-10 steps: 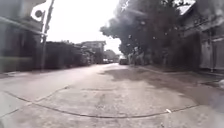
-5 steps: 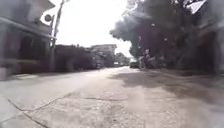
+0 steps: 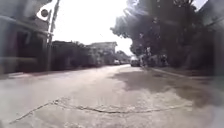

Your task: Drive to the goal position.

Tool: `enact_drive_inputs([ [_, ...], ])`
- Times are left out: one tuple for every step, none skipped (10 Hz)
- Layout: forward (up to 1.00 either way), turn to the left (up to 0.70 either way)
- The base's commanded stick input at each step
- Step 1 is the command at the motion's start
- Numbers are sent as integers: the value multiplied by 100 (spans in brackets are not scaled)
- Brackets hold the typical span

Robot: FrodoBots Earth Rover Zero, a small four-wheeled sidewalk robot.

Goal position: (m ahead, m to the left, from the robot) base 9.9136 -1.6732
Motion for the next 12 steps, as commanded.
enact_drive_inputs([
  [100, 0],
  [100, 0],
  [100, 0],
  [100, -14],
  [100, -17],
  [100, 0],
  [100, 0],
  [100, -17],
  [100, -8],
  [100, -22],
  [100, 0],
  [100, 0],
])
